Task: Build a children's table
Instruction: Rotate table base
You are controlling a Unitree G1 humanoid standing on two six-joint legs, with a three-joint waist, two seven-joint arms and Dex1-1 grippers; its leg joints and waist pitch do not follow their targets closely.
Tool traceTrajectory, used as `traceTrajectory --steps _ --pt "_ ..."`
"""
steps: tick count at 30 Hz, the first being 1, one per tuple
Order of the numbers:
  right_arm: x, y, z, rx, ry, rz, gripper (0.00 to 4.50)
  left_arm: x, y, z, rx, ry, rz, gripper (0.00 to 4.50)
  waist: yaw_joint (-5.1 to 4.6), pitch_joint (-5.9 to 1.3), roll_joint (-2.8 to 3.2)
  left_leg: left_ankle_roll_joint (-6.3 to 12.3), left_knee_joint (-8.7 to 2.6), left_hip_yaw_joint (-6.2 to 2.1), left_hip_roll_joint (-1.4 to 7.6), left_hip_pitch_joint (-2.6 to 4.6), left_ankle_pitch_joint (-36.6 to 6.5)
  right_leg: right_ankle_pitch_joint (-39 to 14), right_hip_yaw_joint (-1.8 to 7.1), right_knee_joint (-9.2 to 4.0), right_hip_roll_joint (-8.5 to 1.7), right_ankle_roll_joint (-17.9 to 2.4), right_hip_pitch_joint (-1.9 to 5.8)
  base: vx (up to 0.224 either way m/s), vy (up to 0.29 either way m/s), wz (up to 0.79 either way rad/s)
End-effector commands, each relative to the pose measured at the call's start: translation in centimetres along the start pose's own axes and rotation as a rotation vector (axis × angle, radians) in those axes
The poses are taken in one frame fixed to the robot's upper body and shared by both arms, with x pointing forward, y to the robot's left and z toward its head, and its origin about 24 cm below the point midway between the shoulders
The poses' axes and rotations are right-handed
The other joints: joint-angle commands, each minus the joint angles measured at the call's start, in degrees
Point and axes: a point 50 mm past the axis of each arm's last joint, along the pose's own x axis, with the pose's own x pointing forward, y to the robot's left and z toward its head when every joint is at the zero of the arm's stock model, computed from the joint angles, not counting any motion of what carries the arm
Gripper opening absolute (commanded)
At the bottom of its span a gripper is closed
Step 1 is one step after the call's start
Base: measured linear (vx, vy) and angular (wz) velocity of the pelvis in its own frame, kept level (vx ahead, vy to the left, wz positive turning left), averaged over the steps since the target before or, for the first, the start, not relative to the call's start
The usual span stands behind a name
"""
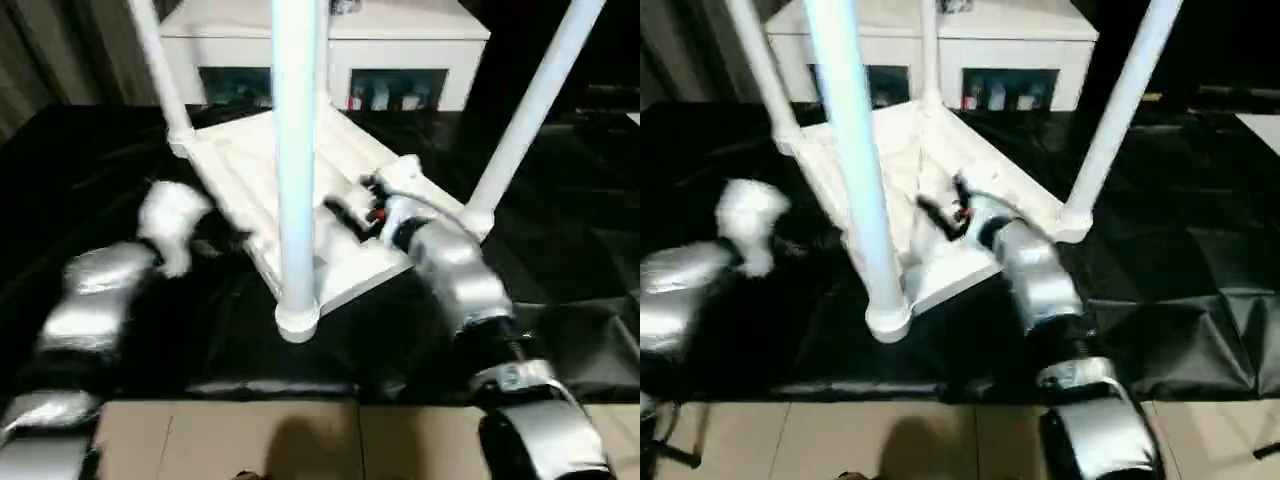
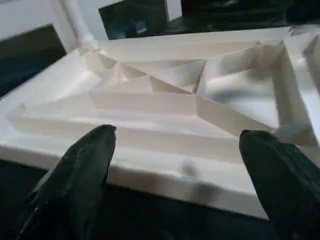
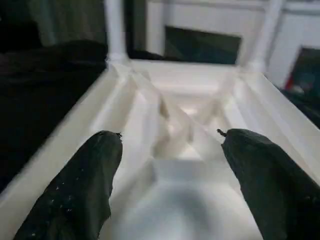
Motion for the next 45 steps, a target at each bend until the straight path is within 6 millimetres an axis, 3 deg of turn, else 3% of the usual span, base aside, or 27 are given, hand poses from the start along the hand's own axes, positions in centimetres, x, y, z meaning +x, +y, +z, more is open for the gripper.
traceTrajectory --steps 1,2,3,5,8,9,11,13,17,24,26,30,35,39,45 --pt "-0.5 -0.9 -0.2 0.010 0.003 -0.046 3.68 -0.9 -0.2 0.2 -0.074 -0.019 -0.061 4.47 -0.16 -4.51 0.72 -3.48 -4.93 -1.59 2.42 2.70 -15.8 -2.5 1.07 -2.09 -0.68 -12.4 1.57 0.000 0.000 0.00" --pt "-0.8 -1.4 -0.3 0.012 0.007 -0.069 3.68 -1.5 -0.3 0.4 -0.114 -0.033 -0.101 4.47 -0.01 -4.62 0.64 -1.56 -4.46 -1.21 2.19 2.60 -10.8 2.3 0.98 -1.81 -0.46 -14.0 1.80 0.000 0.000 0.00" --pt "-0.8 -1.4 -0.3 0.012 0.007 -0.069 3.68 -1.5 -0.3 0.4 -0.114 -0.033 -0.101 4.47 0.11 -4.68 0.67 -0.31 -4.26 -1.07 2.17 2.55 -8.6 4.2 0.92 -1.68 -0.40 -14.6 1.90 0.000 0.000 0.00" --pt "-1.5 -2.7 -0.8 0.000 0.032 -0.131 3.68 -3.3 -1.0 0.7 -0.222 -0.029 -0.226 4.47 0.40 -4.51 1.03 -0.30 -4.32 -0.86 2.33 2.61 -8.5 3.1 0.77 -1.46 -0.36 -15.2 1.85 0.000 0.000 0.00" --pt "-2.7 -4.0 -1.4 -0.002 0.053 -0.190 3.68 -5.1 -2.2 2.5 -0.353 -0.086 -0.405 4.47 0.37 -4.01 1.39 -1.84 -4.74 -0.69 2.42 2.79 -12.2 -3.0 0.77 -1.84 0.00 -14.9 1.70 0.000 0.000 0.00" --pt "-2.8 -4.2 -1.5 -0.001 0.055 -0.196 3.68 -5.2 -2.3 2.9 -0.365 -0.104 -0.425 4.47 0.49 -3.87 1.35 -3.04 -4.82 -0.61 2.52 3.23 -15.0 -5.4 0.90 -2.18 0.09 -14.8 1.47 0.000 0.000 0.00" --pt "-3.3 -4.6 -1.8 -0.001 0.065 -0.209 3.68 -5.4 -2.9 4.0 -0.382 -0.147 -0.488 4.47 0.61 -3.66 1.12 -4.01 -4.93 -0.73 2.43 3.12 -18.0 -8.5 1.08 -2.44 0.08 -14.0 1.55 0.000 0.000 0.00" --pt "-3.6 -4.8 -2.0 -0.003 0.069 -0.216 3.68 -5.0 -3.4 3.8 -0.355 -0.105 -0.497 4.47 0.44 -3.37 0.98 -4.53 -5.14 -1.00 2.49 2.92 -20.6 -12.6 1.25 -2.85 -0.12 -12.7 1.56 0.000 0.000 0.00" --pt "-4.0 -5.0 -2.2 -0.008 0.073 -0.226 3.68 -3.4 -4.7 3.8 -0.310 -0.066 -0.490 4.47 -0.18 -3.20 0.83 -5.28 -5.14 -1.45 2.53 3.26 -23.3 -18.7 1.67 -3.78 -0.38 -9.6 1.25 0.000 0.000 0.00" --pt "-4.4 -5.2 -2.6 -0.009 0.086 -0.243 3.68 -0.6 -7.2 3.9 -0.282 -0.035 -0.489 4.47 -0.51 -3.84 0.66 -3.62 -4.60 -1.43 2.28 2.47 -16.9 -9.9 1.46 -2.82 0.03 -11.5 2.10 0.000 0.000 0.00" --pt "-4.5 -5.3 -2.6 -0.010 0.086 -0.249 3.68 0.7 -7.7 3.8 -0.269 -0.042 -0.449 4.47 -0.57 -3.93 0.62 -2.95 -4.28 -1.25 2.25 2.71 -15.5 -7.6 1.44 -2.86 0.12 -12.2 2.11 0.000 0.000 0.00" --pt "-4.6 -5.3 -2.6 -0.009 0.084 -0.258 3.68 1.6 -7.9 4.3 -0.257 -0.093 -0.383 4.47 -0.48 -4.02 0.76 -1.89 -4.06 -1.24 2.21 2.51 -14.6 -6.6 1.31 -2.78 0.08 -13.1 2.38 0.000 0.000 0.00" --pt "-5.0 -6.4 -2.2 -0.010 0.068 -0.337 3.68 1.2 -6.9 3.6 -0.241 -0.071 -0.275 4.47 -0.50 -3.98 0.68 -2.16 -4.09 -1.28 2.26 2.71 -16.2 -9.3 1.25 -2.96 0.17 -12.5 2.20 0.000 0.000 0.00" --pt "-5.3 -6.8 -2.1 -0.009 0.063 -0.366 3.68 0.6 -6.2 3.1 -0.217 -0.048 -0.204 4.08 -0.47 -3.89 0.60 -2.51 -4.14 -1.34 2.25 2.70 -16.8 -10.1 1.22 -3.04 0.21 -12.1 2.15 0.000 0.000 0.00" --pt "-5.6 -6.9 -2.2 0.001 0.056 -0.382 3.68 -1.0 -4.9 2.4 -0.181 -0.044 -0.055 3.68 -0.94 -3.24 0.44 -3.88 -4.53 -1.70 2.24 3.01 -24.5 -21.3 1.12 -4.11 0.03 -9.2 1.56 0.000 0.000 0.00"
